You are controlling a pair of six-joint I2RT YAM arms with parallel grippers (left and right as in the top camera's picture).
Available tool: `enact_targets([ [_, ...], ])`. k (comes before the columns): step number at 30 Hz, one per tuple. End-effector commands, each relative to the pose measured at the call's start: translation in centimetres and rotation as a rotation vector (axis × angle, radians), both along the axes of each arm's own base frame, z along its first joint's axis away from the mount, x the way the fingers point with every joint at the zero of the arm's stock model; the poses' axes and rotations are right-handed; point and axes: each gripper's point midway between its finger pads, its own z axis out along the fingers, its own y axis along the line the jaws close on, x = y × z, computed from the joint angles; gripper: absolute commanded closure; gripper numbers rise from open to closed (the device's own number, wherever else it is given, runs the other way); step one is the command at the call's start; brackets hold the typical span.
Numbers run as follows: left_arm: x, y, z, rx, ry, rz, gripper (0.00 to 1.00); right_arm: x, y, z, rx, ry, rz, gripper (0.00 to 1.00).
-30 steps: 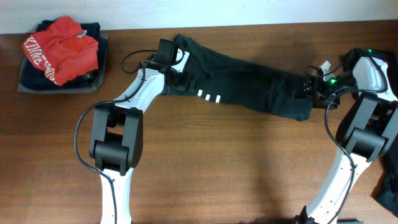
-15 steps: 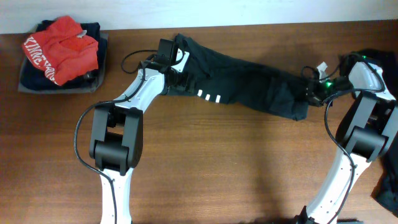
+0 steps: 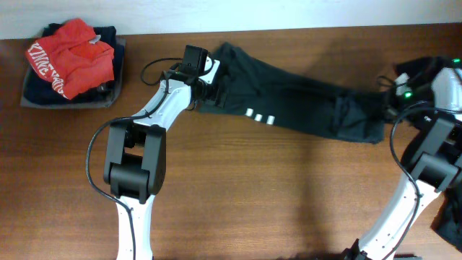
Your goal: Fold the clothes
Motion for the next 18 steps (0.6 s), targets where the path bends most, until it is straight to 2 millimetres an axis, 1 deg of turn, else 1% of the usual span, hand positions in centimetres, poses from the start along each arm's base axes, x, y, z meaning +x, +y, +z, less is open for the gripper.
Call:
enact_targets([
  [1, 0.4, 0.0, 2.0, -0.025, -0.032, 0.009, 0.01, 0.2, -2.6, 2.4, -0.149, 0.011, 0.013, 0.96],
  [4, 0.4, 0.0, 2.0, -0.025, -0.032, 0.009, 0.01, 0.4, -3.2, 4.6, -0.234, 0.024, 0.014, 0.96],
  [6, 0.4, 0.0, 2.0, -0.025, -0.032, 0.009, 0.01, 0.7, -3.1, 5.6, -0.269, 0.024, 0.015, 0.96],
  [8, 0.5, 0.0, 2.0, -0.025, -0.033, 0.009, 0.01, 1.1, -2.4, 6.3, -0.296, 0.022, 0.042, 0.96],
  [11, 0.4, 0.0, 2.0, -0.025, -0.032, 0.009, 0.01, 1.6, -1.1, 6.4, -0.331, 0.033, 0.079, 0.96],
  [15, 0.4, 0.0, 2.0, -0.025, -0.032, 0.009, 0.01, 2.3, 0.6, 6.2, -0.382, 0.059, 0.080, 0.96],
  [18, 0.4, 0.0, 2.0, -0.025, -0.032, 0.009, 0.01, 2.9, 2.4, 6.2, -0.387, 0.060, 0.092, 0.96],
])
